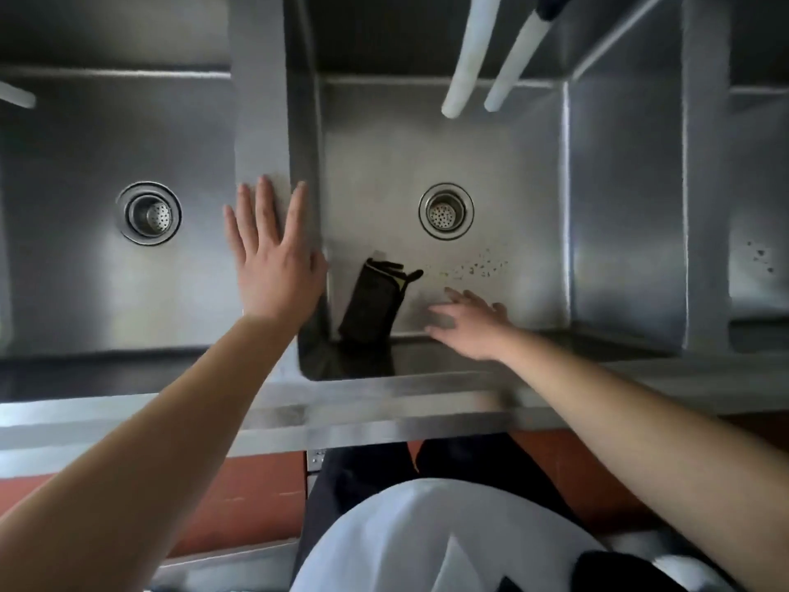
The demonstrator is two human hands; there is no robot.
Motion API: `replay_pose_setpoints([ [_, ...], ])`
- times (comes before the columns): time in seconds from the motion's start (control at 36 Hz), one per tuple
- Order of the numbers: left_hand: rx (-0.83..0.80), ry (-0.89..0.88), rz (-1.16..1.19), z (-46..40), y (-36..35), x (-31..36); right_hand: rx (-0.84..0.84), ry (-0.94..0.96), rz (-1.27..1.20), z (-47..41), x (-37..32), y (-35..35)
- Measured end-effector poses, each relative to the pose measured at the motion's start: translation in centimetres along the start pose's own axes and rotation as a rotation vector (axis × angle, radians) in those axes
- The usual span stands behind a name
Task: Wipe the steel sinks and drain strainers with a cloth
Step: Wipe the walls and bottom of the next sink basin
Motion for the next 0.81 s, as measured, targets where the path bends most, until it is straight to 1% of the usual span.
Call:
replay_pose_setpoints([
  [0.08, -0.043, -0.346, 0.037, 1.9, -0.9, 5.2, 0.092, -0.054, 0.001, 3.0, 3.8, 1.9],
  [0.11, -0.121, -0.438, 0.078, 2.6, -2.3, 6.9, 0.139, -0.075, -0.010, 4.0, 4.9, 2.6],
  [0.14, -0.279, -0.482, 0.118, 3.2, -4.5, 8.1, 0.190, -0.102, -0.012, 5.0, 6.0, 3.2],
  [0.17, -0.490, -0.479, 0.132, 3.6, -7.4, 8.8, 0.243, -0.131, -0.005, 5.9, 7.1, 3.7],
  [0.19, -0.697, -0.471, 0.069, 4.2, -10.4, 9.0, 0.290, -0.154, 0.004, 6.7, 8.1, 4.1],
  [0.22, -0.841, -0.496, -0.068, 4.8, -13.0, 8.6, 0.328, -0.167, 0.015, 7.3, 8.9, 4.3],
  [0.25, -0.903, -0.554, -0.213, 5.1, -15.3, 8.1, 0.357, -0.166, 0.035, 7.8, 9.5, 4.4],
  [0.28, -0.923, -0.620, -0.346, 5.2, -17.2, 7.4, 0.376, -0.155, 0.061, 8.1, 9.8, 4.3],
  [0.31, -0.922, -0.674, -0.460, 5.3, -18.6, 6.5, 0.387, -0.147, 0.087, 8.2, 10.0, 3.9],
  [0.36, -0.907, -0.729, -0.643, 5.2, -20.8, 4.5, 0.407, -0.142, 0.130, 8.3, 10.2, 3.2],
  [0.42, -0.893, -0.705, -0.719, 5.0, -22.4, 3.1, 0.481, -0.126, 0.131, 8.3, 10.0, 2.8],
  [0.5, -0.838, -0.665, -0.683, 5.3, -24.0, 2.7, 0.710, -0.077, 0.077, 9.2, 9.3, 3.7],
  [0.53, -0.805, -0.671, -0.680, 5.5, -24.3, 2.8, 0.756, -0.071, 0.064, 9.5, 9.2, 3.8],
  [0.56, -0.764, -0.676, -0.678, 5.6, -24.5, 2.8, 0.772, -0.070, 0.053, 9.6, 9.2, 3.9],
  [0.69, -0.622, -0.607, -0.614, 3.5, -25.0, 2.9, 0.744, -0.086, 0.049, 9.3, 9.4, 3.5],
  [0.75, -0.586, -0.617, -0.551, 2.7, -25.4, 3.6, 0.739, -0.083, 0.050, 9.2, 9.4, 3.5],
  [0.81, -0.547, -0.669, -0.481, 2.2, -26.0, 4.4, 0.726, -0.099, 0.048, 9.2, 9.5, 3.4],
])
Point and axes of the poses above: each hand's wrist, its own z-axis away from the middle knuckle, its own y-axis out of the back of the hand, x = y × z, the point moved 9 cm from there along -z, towards the middle knuckle
